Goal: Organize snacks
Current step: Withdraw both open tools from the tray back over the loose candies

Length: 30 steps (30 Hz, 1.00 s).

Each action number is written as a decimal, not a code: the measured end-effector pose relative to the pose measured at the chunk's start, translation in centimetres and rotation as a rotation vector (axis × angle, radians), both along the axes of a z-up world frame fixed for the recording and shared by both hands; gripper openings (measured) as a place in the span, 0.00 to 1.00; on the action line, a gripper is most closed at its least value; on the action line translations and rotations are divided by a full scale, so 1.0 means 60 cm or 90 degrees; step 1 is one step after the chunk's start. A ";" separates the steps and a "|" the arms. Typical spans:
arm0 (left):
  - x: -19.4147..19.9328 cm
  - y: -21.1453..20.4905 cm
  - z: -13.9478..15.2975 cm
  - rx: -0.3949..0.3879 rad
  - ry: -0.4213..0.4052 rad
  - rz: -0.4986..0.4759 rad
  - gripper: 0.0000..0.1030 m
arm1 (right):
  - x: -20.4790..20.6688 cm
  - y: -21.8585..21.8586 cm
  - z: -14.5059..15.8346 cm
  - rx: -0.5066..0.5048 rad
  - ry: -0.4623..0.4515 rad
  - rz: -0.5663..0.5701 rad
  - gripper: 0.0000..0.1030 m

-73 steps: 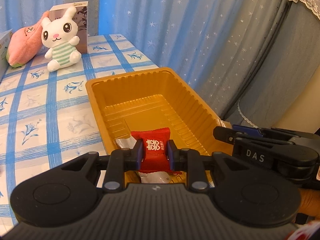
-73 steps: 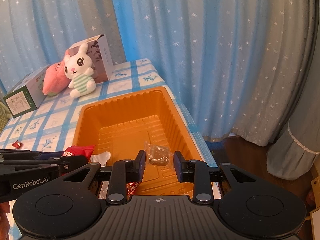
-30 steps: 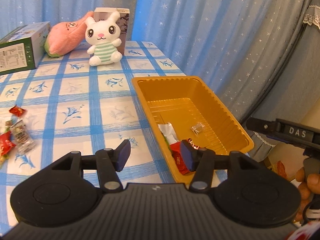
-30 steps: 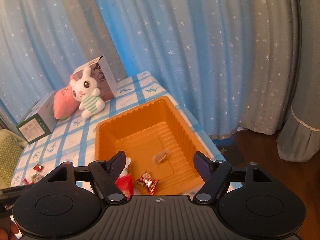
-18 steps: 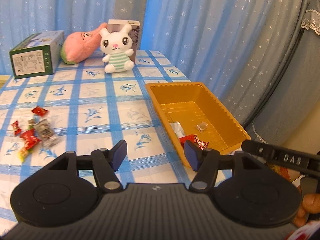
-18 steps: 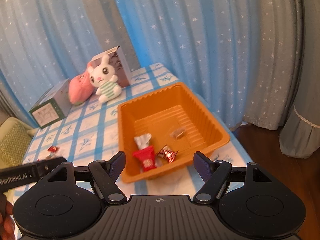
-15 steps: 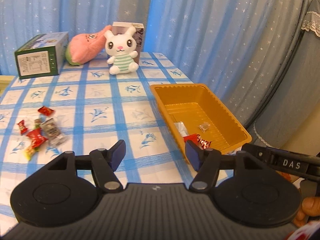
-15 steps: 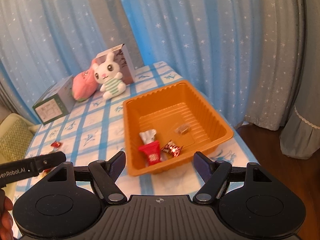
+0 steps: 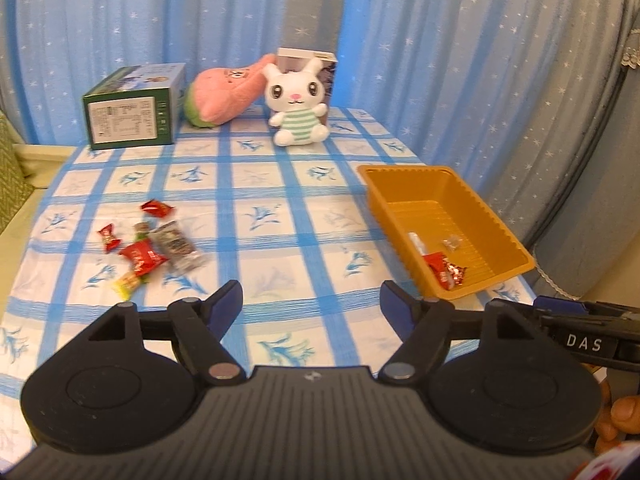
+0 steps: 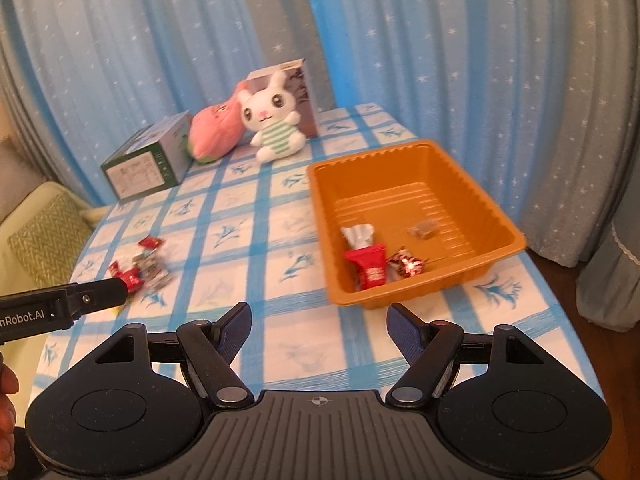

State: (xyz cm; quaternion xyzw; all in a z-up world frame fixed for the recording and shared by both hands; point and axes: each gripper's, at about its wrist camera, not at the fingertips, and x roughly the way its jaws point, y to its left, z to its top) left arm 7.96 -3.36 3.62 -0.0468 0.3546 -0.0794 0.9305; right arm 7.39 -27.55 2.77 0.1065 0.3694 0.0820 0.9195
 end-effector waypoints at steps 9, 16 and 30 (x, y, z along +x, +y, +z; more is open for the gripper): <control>-0.016 0.051 0.002 0.012 -0.004 0.027 0.74 | 0.004 0.047 0.000 -0.010 0.000 0.036 0.72; -0.025 0.081 0.003 0.021 -0.003 0.042 0.75 | 0.010 0.084 0.000 -0.015 0.001 0.061 0.72; -0.033 0.152 -0.005 0.036 0.004 0.080 0.76 | 0.032 0.158 -0.008 -0.017 0.000 0.116 0.72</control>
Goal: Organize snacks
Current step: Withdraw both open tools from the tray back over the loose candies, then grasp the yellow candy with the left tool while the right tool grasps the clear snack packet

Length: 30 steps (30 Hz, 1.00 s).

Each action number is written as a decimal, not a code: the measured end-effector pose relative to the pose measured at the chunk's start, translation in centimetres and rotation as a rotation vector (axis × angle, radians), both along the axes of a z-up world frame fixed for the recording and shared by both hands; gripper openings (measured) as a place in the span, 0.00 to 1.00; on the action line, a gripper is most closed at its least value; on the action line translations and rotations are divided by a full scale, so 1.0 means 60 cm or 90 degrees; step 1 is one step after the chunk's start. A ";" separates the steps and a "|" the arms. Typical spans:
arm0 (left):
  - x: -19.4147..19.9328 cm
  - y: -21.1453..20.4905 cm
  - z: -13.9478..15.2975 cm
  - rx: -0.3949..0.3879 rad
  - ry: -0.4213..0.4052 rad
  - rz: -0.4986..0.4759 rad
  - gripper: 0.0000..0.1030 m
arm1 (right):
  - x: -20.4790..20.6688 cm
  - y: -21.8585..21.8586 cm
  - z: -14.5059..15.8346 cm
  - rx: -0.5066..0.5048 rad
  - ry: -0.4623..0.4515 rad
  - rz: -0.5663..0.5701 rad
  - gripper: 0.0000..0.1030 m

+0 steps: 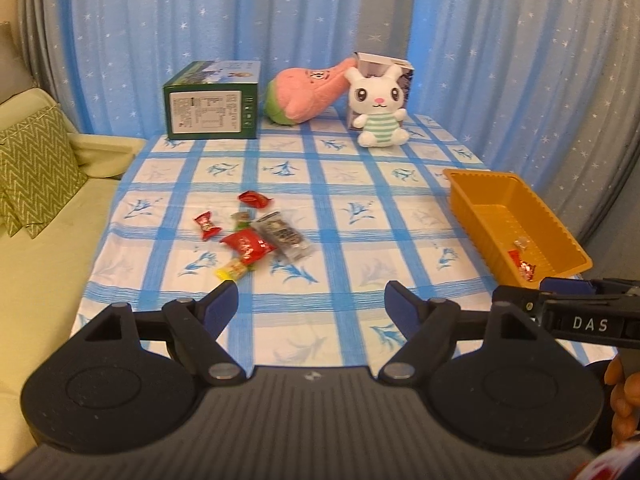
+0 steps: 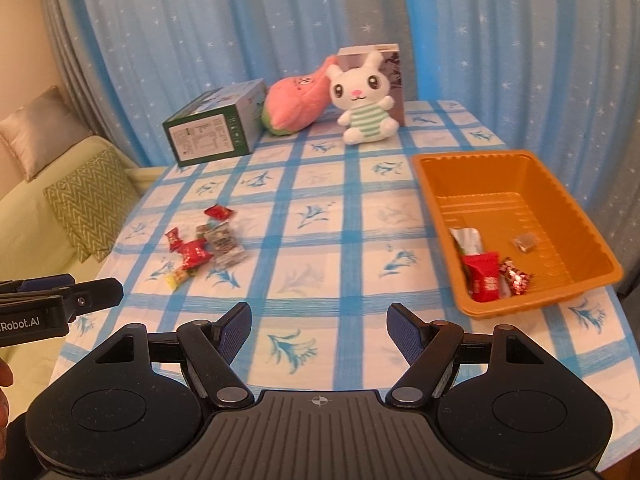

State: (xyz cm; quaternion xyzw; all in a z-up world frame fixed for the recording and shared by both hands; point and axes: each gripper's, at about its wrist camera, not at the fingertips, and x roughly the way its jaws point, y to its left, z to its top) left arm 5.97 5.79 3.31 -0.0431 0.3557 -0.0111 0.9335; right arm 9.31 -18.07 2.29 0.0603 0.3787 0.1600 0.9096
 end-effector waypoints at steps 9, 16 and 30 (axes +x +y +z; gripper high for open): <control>0.017 0.053 -0.016 0.007 0.010 0.026 0.76 | 0.028 0.044 -0.015 -0.002 -0.003 0.027 0.72; 0.051 0.083 -0.040 0.000 0.020 0.027 0.76 | 0.058 0.069 -0.031 -0.005 -0.001 0.041 0.72; 0.143 0.122 -0.126 0.056 0.050 -0.061 0.65 | 0.139 0.129 -0.089 -0.015 0.008 0.093 0.72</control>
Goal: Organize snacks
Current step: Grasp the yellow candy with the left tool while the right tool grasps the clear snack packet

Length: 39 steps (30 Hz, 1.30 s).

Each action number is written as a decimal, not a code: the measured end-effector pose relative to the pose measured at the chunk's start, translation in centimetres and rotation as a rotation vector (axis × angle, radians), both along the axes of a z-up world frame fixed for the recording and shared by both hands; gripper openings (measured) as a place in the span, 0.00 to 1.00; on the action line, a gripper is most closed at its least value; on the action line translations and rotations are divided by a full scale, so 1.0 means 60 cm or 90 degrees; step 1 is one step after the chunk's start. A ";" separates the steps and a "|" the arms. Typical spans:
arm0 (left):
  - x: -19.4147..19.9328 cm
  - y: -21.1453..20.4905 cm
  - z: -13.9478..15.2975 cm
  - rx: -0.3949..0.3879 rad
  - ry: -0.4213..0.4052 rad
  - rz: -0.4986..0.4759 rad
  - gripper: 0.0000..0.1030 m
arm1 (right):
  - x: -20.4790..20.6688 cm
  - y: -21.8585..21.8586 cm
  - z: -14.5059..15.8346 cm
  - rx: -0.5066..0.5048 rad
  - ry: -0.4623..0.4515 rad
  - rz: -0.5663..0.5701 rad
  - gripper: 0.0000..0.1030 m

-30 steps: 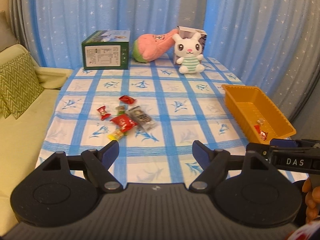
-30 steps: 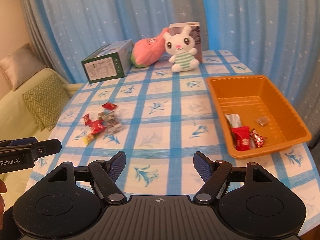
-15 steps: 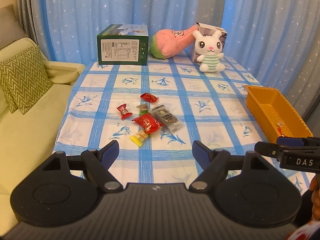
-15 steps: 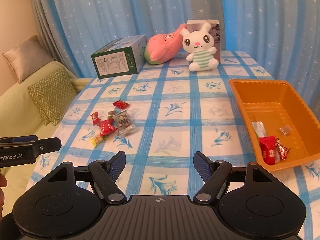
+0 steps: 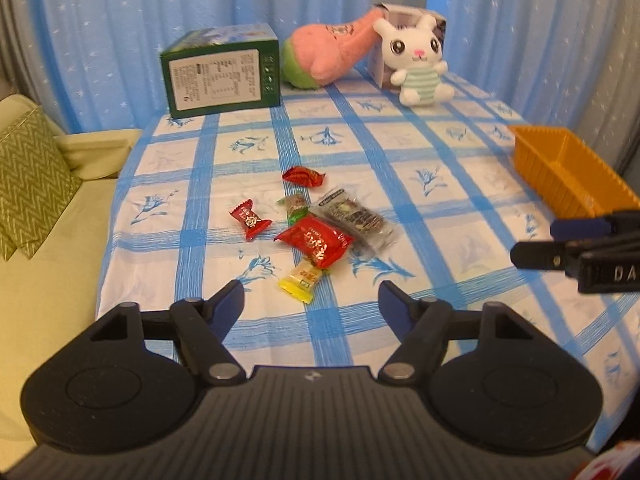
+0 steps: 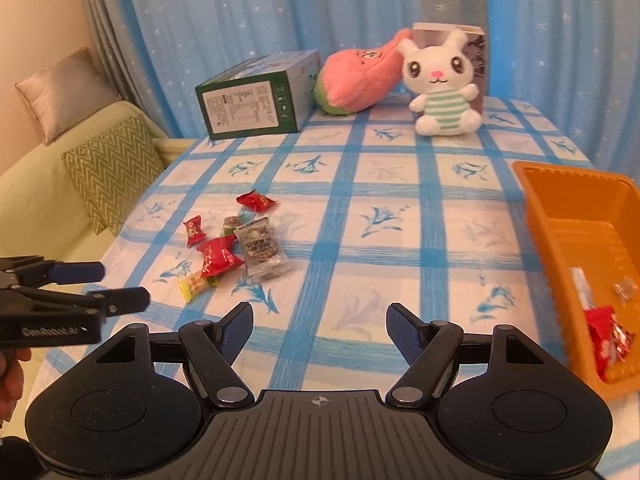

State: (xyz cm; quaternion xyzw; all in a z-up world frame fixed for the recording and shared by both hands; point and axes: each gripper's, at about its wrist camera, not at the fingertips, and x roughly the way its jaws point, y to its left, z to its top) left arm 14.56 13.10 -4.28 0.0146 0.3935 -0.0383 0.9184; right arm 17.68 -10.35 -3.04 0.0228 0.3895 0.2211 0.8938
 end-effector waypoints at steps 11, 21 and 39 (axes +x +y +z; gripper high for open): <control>0.069 -0.003 -0.074 0.029 0.013 -0.078 0.53 | 0.066 0.044 -0.047 -0.016 0.013 0.024 0.72; 0.102 0.007 -0.116 0.048 0.012 -0.117 0.38 | 0.101 0.071 -0.081 -0.021 0.026 0.035 0.72; 0.088 0.034 -0.092 -0.036 0.010 -0.015 0.18 | 0.169 0.156 -0.101 -0.048 -0.006 0.129 0.56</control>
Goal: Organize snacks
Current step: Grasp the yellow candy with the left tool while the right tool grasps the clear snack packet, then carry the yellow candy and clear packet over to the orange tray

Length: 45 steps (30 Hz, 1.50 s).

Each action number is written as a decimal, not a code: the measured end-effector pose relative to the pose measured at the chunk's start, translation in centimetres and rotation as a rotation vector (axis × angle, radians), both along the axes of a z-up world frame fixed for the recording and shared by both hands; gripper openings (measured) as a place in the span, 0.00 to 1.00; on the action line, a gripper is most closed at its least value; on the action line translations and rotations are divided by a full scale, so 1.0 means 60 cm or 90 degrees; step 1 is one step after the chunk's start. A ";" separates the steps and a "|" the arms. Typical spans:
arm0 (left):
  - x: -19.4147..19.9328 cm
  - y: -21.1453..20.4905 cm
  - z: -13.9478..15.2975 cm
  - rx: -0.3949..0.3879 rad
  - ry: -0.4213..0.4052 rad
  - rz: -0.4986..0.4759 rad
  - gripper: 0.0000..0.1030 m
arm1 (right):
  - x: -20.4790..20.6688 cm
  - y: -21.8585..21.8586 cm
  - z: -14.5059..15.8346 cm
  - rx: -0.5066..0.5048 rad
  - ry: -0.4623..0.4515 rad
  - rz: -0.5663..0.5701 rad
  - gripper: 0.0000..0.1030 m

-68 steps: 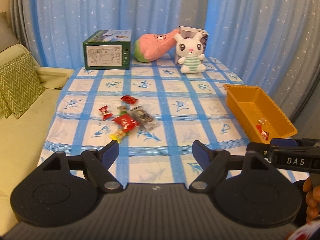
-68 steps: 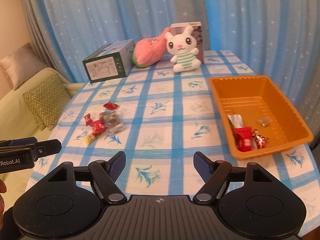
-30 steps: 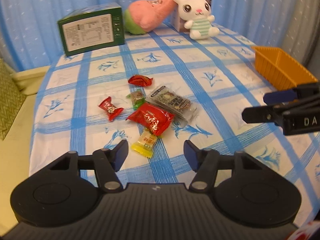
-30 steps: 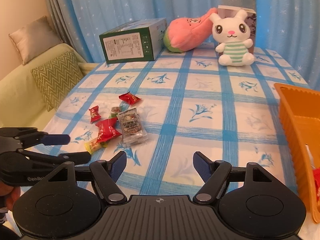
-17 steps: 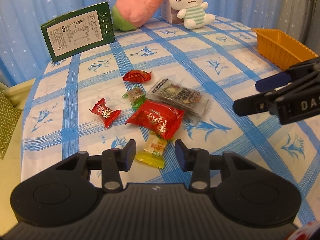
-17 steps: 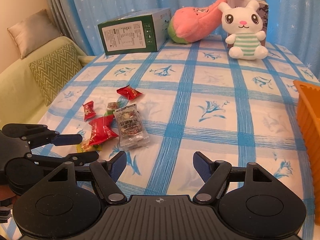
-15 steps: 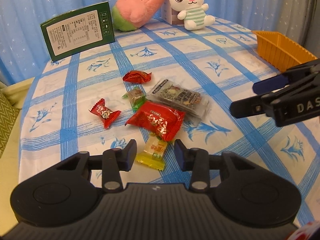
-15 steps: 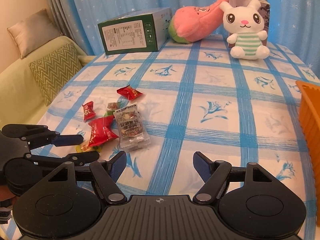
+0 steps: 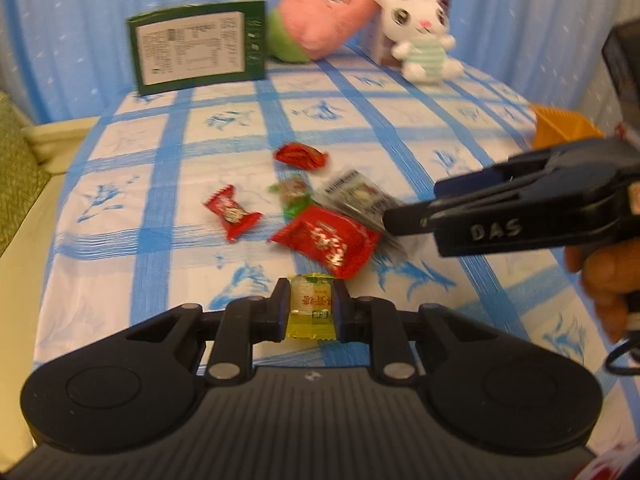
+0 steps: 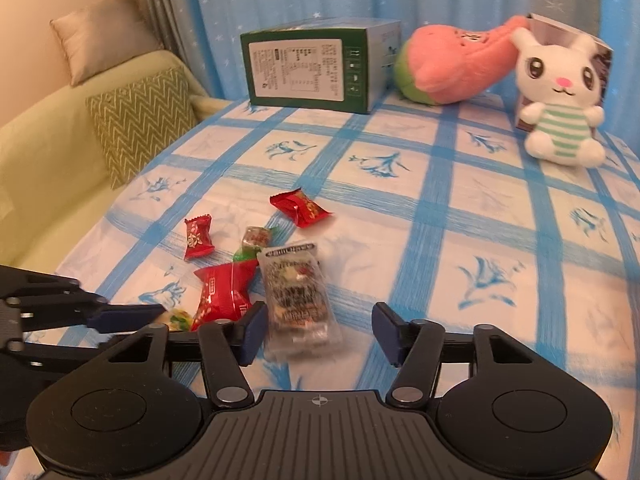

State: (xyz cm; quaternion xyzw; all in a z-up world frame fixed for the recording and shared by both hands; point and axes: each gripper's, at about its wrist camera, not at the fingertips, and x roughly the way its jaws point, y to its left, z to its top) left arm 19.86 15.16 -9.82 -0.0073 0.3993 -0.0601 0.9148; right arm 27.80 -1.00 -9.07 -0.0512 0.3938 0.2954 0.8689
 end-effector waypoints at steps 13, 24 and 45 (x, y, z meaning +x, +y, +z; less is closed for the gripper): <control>0.000 0.032 0.008 -0.036 -0.019 0.065 0.18 | 0.025 0.048 -0.026 -0.040 0.005 0.054 0.37; -0.006 0.015 0.031 -0.033 -0.033 0.051 0.18 | -0.024 -0.020 0.000 -0.033 -0.006 -0.036 0.36; -0.115 -0.143 0.153 -0.053 -0.041 0.025 0.18 | -0.186 -0.170 0.140 0.027 -0.018 -0.145 0.36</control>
